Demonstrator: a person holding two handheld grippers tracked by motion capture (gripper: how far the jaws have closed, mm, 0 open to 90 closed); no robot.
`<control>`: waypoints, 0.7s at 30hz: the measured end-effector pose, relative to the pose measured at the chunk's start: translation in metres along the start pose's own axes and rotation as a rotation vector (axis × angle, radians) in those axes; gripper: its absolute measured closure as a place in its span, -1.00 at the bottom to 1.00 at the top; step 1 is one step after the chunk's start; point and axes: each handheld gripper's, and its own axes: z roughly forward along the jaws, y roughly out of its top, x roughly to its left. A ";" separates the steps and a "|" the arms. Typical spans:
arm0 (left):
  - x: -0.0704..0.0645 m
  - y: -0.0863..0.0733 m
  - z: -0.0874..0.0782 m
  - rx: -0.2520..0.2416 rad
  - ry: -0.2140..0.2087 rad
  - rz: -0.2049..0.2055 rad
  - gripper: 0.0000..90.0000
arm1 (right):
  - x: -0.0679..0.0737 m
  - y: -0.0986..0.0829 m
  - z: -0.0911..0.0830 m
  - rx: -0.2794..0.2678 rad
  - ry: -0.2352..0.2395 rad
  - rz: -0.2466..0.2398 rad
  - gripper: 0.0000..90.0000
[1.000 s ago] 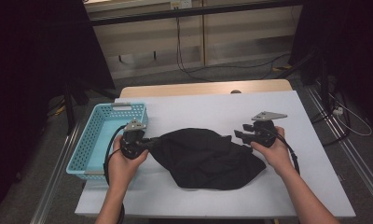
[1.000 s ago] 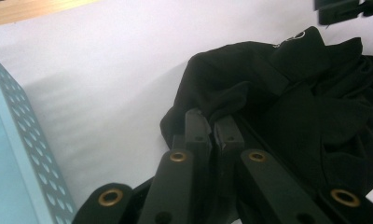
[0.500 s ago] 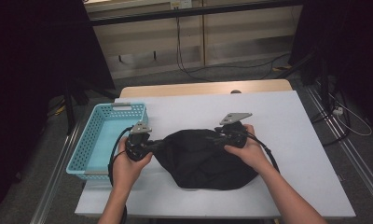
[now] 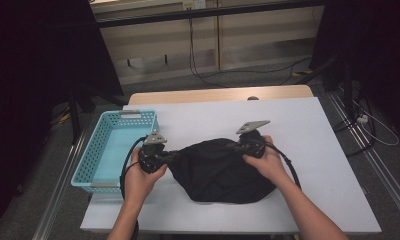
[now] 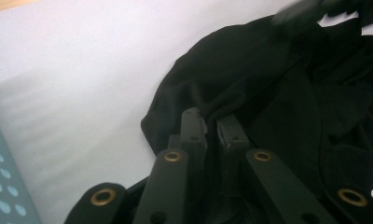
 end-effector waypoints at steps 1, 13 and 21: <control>0.000 0.000 0.002 -0.006 -0.002 -0.002 0.79 | -0.006 -0.001 -0.008 -0.015 -0.015 0.015 1.00; -0.010 0.006 0.015 -0.064 0.024 0.008 -0.26 | -0.054 -0.026 -0.047 -0.077 -0.125 0.180 1.00; -0.031 0.002 0.036 -0.002 -0.034 0.001 -0.23 | -0.055 -0.031 -0.044 -0.056 -0.152 0.180 1.00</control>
